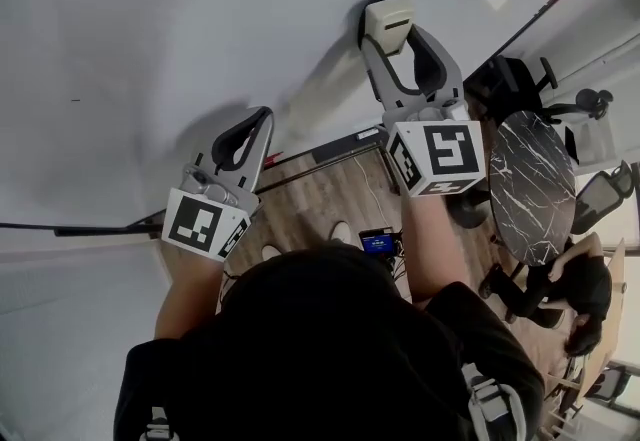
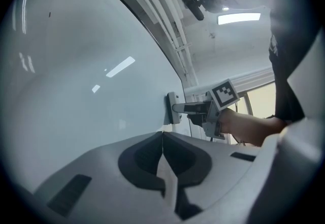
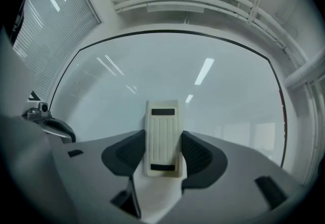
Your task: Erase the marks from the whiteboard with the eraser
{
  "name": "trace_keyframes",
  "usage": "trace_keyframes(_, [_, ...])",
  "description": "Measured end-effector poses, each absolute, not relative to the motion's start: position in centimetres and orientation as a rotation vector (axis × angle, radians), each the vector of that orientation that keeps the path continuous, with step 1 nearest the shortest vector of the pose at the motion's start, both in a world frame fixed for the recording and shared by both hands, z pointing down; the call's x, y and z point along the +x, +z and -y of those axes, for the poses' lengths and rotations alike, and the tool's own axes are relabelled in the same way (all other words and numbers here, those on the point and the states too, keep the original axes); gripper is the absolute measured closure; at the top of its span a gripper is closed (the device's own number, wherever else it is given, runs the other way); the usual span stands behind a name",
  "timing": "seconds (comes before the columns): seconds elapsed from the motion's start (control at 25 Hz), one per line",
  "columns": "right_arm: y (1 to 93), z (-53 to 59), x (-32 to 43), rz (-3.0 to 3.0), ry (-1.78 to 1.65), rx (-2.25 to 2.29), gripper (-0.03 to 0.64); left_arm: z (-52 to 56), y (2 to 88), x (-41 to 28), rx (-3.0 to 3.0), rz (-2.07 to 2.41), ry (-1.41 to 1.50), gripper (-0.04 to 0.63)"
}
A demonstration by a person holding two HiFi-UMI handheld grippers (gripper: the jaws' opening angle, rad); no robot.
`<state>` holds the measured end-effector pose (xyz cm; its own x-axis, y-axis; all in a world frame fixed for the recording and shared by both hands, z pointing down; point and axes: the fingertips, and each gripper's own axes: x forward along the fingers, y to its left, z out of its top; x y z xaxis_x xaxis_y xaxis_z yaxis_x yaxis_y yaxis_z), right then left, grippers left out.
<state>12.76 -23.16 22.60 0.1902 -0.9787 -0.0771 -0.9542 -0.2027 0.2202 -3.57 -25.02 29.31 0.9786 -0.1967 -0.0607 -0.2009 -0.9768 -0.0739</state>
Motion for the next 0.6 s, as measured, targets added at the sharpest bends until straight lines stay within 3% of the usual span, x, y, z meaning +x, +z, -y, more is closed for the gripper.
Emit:
trace_keyframes(0.32, [23.3, 19.9, 21.6, 1.764, -0.209, 2.494, 0.394, 24.0, 28.8, -2.0, -3.037, -0.325, 0.070, 0.589])
trace_keyframes(0.6, [22.9, 18.5, 21.6, 1.789, -0.215, 2.490, 0.394, 23.6, 28.4, -1.6, -3.017, -0.345, 0.067, 0.591])
